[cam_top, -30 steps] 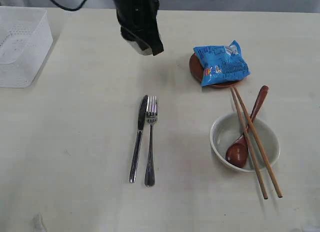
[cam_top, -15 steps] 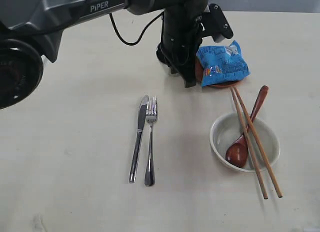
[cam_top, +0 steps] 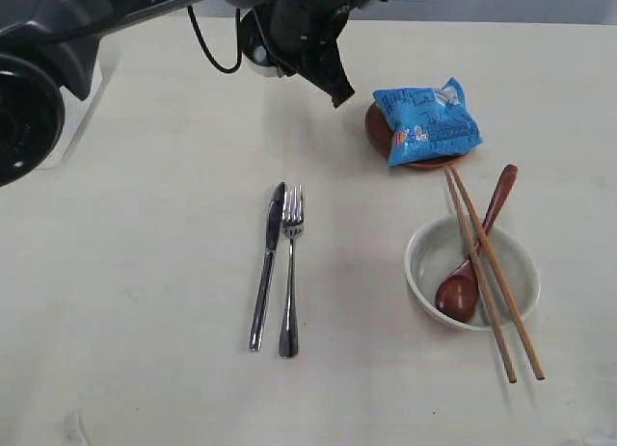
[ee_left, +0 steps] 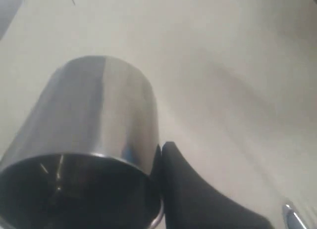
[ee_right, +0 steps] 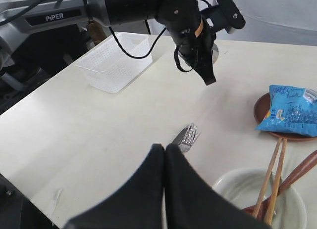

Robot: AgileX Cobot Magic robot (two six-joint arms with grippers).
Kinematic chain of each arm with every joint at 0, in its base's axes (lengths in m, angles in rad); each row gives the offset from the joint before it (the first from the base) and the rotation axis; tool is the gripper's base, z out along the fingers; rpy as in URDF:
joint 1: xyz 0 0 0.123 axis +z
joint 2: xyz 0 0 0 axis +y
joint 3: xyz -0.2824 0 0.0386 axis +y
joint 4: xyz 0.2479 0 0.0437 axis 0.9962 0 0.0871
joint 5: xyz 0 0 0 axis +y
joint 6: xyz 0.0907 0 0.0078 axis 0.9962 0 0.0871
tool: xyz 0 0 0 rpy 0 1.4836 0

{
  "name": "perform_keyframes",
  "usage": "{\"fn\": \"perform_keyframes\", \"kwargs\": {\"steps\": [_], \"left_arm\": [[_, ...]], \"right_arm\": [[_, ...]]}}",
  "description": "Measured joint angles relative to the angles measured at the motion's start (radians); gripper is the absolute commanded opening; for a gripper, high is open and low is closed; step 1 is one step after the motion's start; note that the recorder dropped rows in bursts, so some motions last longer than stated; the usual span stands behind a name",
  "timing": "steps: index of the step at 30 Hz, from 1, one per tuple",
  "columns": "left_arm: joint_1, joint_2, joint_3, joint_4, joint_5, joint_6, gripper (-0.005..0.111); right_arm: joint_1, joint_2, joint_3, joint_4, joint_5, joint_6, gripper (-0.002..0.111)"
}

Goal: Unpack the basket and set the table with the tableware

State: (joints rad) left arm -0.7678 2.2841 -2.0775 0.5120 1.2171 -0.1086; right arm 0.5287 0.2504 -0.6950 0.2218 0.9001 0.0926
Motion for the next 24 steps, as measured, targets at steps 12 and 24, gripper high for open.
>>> {"fn": "perform_keyframes", "kwargs": {"steps": [12,24], "left_arm": [[0.172,-0.124,0.093,-0.297,-0.393,-0.288,0.0],[0.137,-0.388,0.567,0.819,-0.809,-1.43,0.0]], "right_arm": [[0.0,0.0,0.0,0.017,0.017,0.0,0.0],[0.0,0.0,0.0,0.017,0.017,-0.004,0.0]]}}
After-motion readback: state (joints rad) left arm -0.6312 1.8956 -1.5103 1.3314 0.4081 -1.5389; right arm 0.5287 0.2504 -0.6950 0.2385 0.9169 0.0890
